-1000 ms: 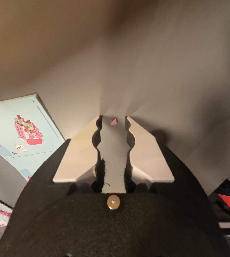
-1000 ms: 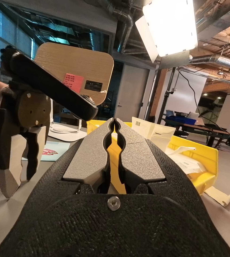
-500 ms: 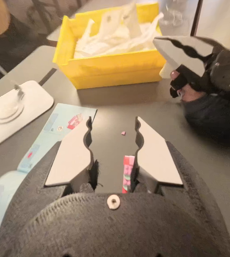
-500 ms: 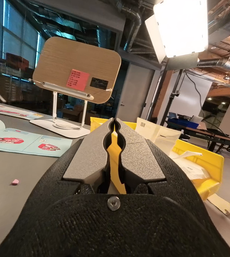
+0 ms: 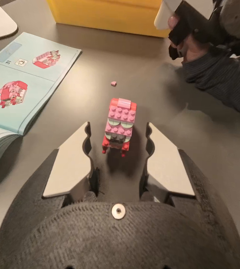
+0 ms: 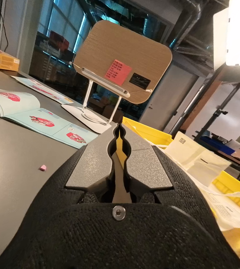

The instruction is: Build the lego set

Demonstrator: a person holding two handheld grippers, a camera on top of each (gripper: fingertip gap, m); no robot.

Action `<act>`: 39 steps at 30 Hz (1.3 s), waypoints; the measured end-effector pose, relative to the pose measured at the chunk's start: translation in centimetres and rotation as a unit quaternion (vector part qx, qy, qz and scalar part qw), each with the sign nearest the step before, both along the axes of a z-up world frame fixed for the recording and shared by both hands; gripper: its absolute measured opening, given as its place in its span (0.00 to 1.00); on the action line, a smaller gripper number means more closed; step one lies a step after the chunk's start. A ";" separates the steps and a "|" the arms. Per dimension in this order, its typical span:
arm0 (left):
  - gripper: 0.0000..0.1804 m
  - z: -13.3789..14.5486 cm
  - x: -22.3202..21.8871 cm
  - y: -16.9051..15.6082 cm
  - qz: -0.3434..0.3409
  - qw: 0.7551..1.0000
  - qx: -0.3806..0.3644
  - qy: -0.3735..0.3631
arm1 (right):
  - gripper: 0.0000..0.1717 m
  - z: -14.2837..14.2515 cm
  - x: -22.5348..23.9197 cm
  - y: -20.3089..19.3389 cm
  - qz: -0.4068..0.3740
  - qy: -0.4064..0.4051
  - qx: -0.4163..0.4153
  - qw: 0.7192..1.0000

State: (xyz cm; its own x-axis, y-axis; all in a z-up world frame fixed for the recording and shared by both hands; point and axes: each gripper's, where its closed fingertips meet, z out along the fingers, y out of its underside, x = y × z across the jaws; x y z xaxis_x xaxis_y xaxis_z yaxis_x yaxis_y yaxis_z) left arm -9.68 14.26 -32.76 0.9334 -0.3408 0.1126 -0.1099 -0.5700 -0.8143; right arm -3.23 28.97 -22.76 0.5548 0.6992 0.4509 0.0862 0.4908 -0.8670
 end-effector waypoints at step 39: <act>0.32 -1.9 -1.8 -0.5 0.057 0.996 -0.027 0.062 | 0.20 -11.8 -4.2 -6.7 0.286 -0.350 -0.351 0.820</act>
